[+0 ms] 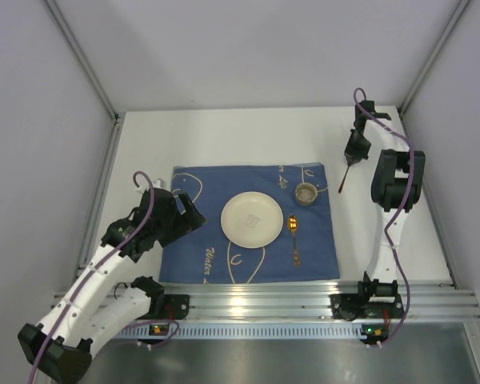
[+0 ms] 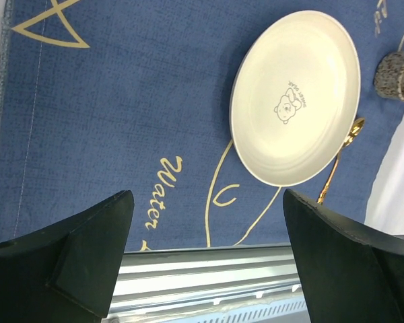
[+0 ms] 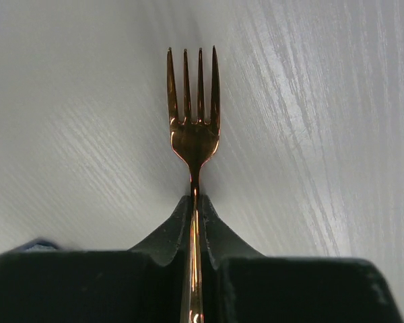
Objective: Set the dinner table for one person
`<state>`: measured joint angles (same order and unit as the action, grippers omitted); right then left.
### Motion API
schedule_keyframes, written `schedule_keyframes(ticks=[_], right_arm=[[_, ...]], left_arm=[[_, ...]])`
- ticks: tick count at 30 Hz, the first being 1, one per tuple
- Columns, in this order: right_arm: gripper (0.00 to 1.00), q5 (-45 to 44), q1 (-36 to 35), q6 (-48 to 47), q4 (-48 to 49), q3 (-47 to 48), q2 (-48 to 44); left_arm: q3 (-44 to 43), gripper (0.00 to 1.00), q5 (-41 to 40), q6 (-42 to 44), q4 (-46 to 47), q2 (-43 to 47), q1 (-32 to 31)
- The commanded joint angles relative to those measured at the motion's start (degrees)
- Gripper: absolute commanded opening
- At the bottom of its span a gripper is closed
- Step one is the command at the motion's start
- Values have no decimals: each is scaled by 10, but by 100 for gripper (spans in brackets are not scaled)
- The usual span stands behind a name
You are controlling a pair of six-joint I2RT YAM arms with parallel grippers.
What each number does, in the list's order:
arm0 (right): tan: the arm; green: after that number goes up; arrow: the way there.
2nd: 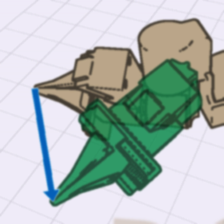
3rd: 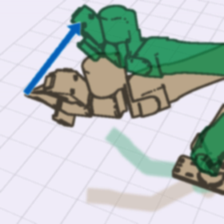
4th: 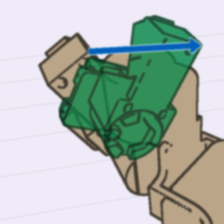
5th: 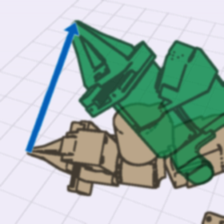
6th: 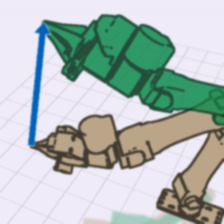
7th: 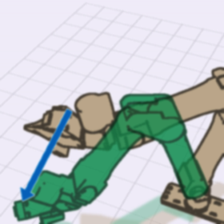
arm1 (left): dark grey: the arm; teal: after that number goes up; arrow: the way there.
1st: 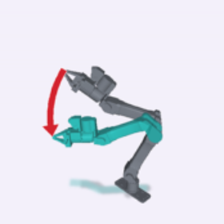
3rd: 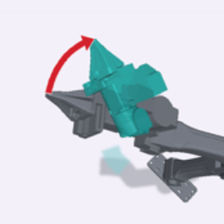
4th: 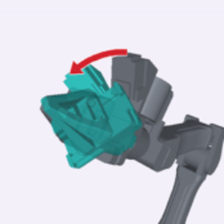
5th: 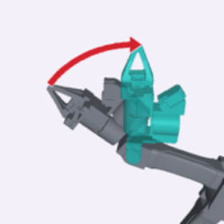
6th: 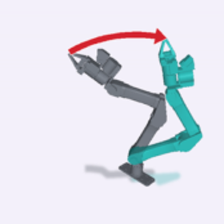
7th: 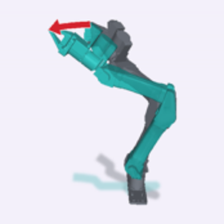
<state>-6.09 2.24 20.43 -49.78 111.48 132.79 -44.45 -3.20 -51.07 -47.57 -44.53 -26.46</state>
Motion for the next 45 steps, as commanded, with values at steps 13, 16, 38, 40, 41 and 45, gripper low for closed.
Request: schedule_keyframes(ticks=[13,16,38,40,41,45], right_arm=[[0,109,-47,41,-28,-38,-183],[0,149,-77,52,-31,-75,-259],[0,325,-128,141,1,-275,-556],[0,336,-128,143,-1,-274,-562],[0,342,-129,147,-1,-273,-562],[0,381,-129,169,-1,-281,-576]], left_arm=[[-208,98,5,159,-3,-200,-7],[-249,98,28,179,29,-245,-24],[-423,89,101,120,255,-483,-310],[-414,82,104,117,262,-484,-312],[-411,72,104,109,266,-485,-312],[-399,20,115,97,294,-489,-313]])
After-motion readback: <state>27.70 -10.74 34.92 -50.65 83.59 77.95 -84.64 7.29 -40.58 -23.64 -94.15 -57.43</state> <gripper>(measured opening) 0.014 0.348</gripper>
